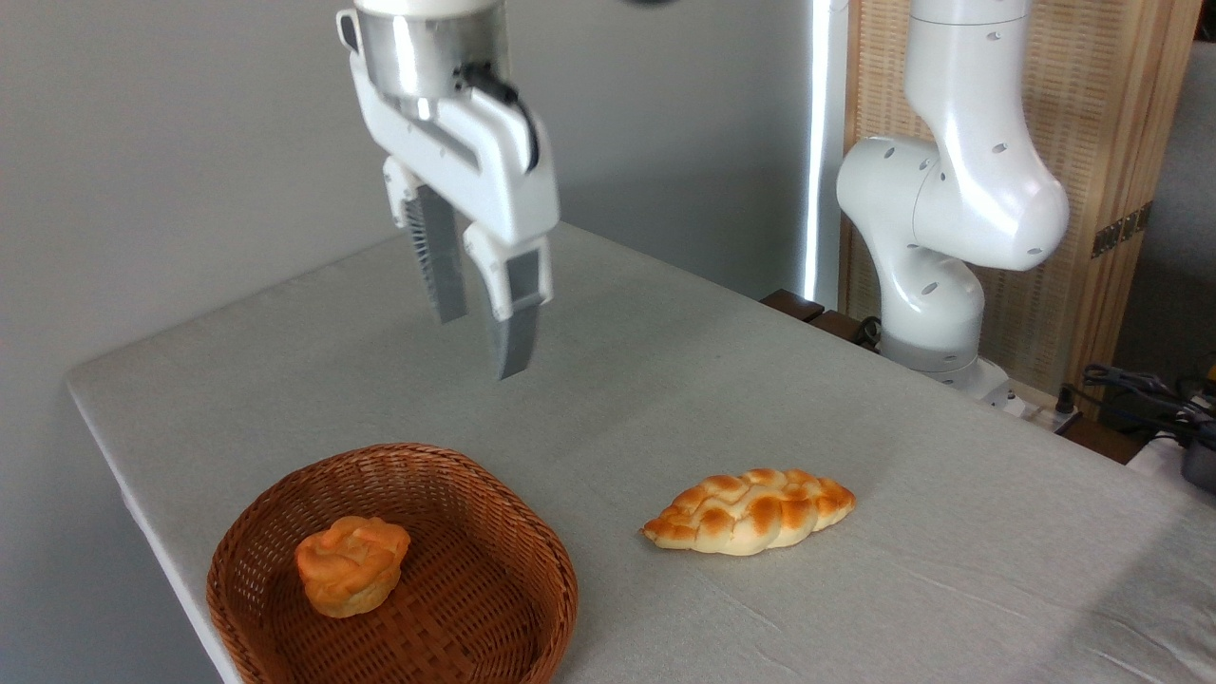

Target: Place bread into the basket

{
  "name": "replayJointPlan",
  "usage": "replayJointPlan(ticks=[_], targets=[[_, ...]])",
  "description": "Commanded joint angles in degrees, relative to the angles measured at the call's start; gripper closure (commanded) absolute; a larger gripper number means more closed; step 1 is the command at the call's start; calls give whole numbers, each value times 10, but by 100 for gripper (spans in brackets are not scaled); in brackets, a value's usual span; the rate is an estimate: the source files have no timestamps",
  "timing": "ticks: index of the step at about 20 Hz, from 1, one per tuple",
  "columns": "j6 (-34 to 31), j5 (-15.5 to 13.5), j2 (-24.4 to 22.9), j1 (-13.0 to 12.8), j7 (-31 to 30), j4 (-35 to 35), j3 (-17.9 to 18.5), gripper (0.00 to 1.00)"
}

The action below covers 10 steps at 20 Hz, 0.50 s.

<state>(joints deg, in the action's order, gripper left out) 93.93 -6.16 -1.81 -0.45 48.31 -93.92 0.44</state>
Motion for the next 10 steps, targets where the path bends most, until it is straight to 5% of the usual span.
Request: replayJointPlan(ticks=[1, 10], targets=[[-47, 52, 10, 4, -65, 24, -25, 0], [-18, 55, 14, 4, -81, 23, -29, 0]])
